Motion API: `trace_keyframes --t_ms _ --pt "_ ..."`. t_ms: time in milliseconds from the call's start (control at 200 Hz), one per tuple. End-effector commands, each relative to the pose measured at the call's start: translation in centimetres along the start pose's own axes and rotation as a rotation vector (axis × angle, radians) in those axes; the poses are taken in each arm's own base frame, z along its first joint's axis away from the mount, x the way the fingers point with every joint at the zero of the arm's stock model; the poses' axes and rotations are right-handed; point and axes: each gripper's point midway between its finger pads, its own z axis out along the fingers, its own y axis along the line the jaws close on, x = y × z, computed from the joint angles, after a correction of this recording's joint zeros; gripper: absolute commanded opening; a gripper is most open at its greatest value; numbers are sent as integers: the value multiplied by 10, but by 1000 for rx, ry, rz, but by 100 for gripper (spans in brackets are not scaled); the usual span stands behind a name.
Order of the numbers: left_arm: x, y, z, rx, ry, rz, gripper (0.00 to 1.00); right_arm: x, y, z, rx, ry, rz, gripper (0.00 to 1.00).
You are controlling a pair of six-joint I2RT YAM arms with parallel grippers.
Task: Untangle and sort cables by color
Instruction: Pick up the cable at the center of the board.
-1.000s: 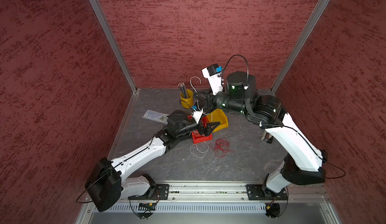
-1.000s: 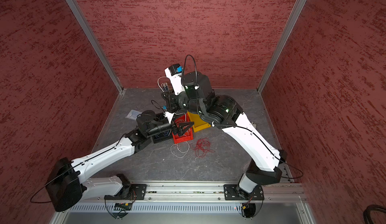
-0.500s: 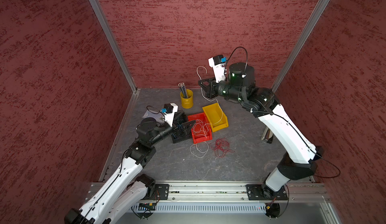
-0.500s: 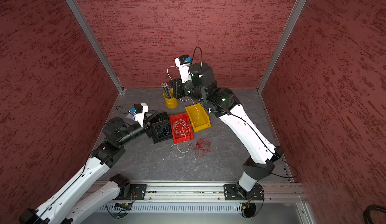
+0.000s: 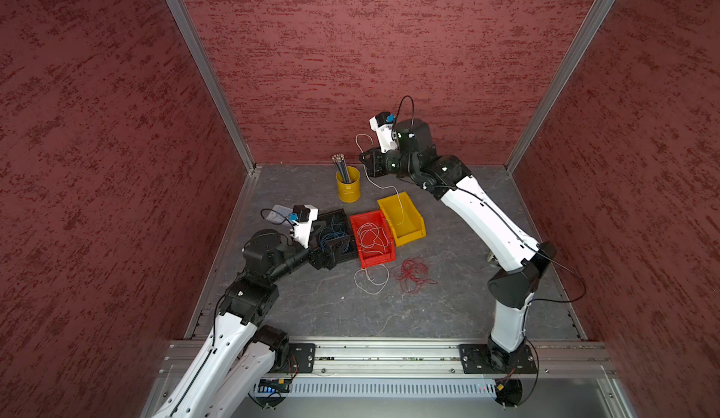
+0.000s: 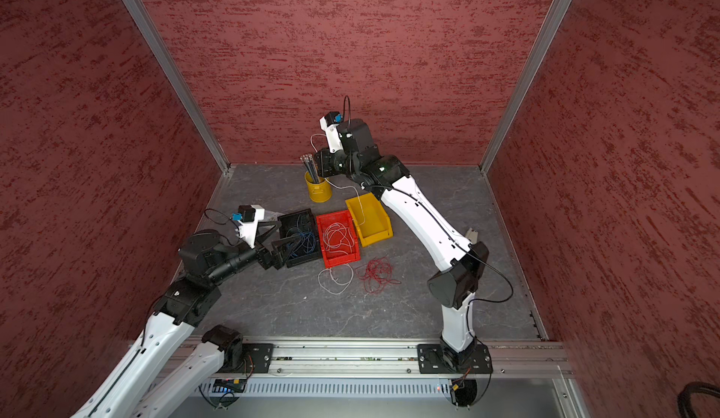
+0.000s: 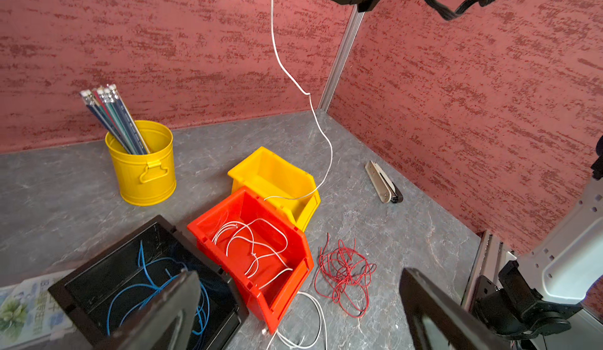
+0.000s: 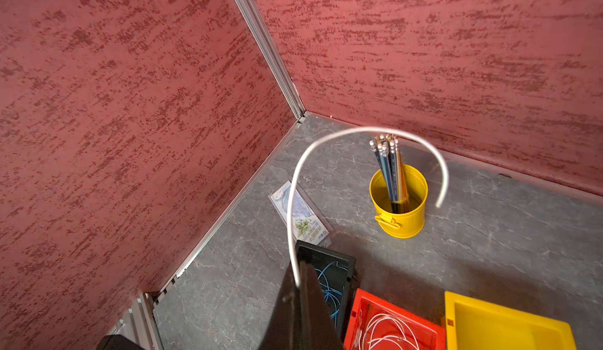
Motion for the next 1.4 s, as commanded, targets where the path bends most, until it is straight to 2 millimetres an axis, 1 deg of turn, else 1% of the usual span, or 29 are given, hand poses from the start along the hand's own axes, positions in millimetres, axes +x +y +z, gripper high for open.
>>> trace_keyframes --t_ms 0,100,185,235,316,421,511,576,681,756,887,1107,1247,1393 --pt "11 2 -6 -12 32 -17 100 -1 2 12 -49 -20 19 0" --pt "13 3 -9 -16 31 -26 100 -2 10 18 -99 -26 52 0" --pt "12 3 -10 -16 20 -27 100 -8 17 17 -132 -45 67 0" --pt "11 2 -10 -14 17 -27 100 -13 25 14 -153 -48 67 0" --pt "11 1 -10 -8 17 -32 100 -30 39 -1 -155 -85 23 0" --pt "11 0 -11 -5 6 -38 100 -62 50 -34 -139 -170 -26 0" --pt "12 1 -14 -11 -4 -39 100 -82 58 -59 -125 -230 -60 0" --pt "12 1 -16 -16 -8 -37 100 -89 62 -73 -128 -254 -74 0" --pt "14 1 -18 -22 -6 -38 100 -94 67 -82 -139 -269 -71 0" --pt "14 2 -19 -28 -9 -36 100 -93 67 -82 -142 -264 -63 0" --pt "14 2 -21 -33 -10 -35 100 -87 66 -75 -153 -248 -50 0" --pt "15 3 -24 -43 -8 -29 100 -73 58 -57 -146 -218 -39 0" --pt "16 4 -23 -43 3 -25 100 -64 47 -42 -127 -195 -30 0" --pt "19 6 -20 -47 13 -27 100 -59 36 -32 -112 -179 -21 0"
